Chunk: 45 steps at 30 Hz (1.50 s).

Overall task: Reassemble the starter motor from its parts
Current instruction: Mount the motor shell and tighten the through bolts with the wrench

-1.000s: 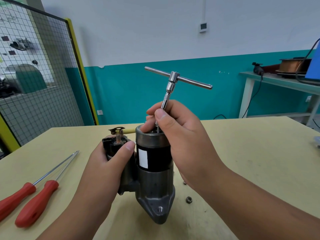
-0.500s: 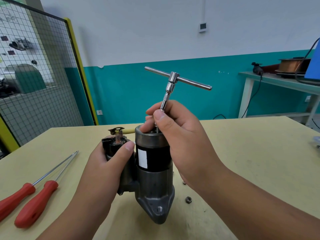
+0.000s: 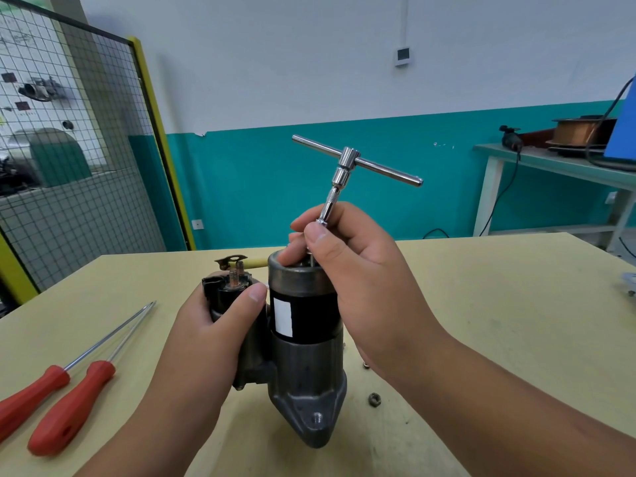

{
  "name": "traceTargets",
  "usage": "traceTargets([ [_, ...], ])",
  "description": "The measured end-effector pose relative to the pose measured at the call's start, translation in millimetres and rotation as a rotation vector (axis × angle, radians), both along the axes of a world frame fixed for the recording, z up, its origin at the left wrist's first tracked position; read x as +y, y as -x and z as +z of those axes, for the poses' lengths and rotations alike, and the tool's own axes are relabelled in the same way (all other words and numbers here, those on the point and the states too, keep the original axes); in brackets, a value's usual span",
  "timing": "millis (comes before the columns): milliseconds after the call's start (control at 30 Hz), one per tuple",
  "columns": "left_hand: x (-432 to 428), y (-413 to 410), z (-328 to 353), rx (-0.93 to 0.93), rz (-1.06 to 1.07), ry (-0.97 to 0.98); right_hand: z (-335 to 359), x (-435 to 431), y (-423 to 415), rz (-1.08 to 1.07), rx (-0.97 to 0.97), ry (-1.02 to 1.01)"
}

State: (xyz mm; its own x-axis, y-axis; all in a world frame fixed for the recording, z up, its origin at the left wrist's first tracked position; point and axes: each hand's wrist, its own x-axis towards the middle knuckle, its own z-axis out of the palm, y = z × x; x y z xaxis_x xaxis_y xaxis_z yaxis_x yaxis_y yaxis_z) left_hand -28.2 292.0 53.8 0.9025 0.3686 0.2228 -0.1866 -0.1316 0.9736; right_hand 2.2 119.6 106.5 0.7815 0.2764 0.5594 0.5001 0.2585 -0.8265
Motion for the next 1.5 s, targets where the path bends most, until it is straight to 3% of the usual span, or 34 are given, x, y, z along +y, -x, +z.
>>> traceTargets([
  [967,0.2,1.4,1.6,-0.004,-0.021,0.007,0.9,0.2,0.8,0.002,0.002,0.007],
  [1500,-1.8,4.1,4.7,-0.008,-0.022,-0.015,4.3,2.9,7.2,-0.126,-0.076,0.084],
])
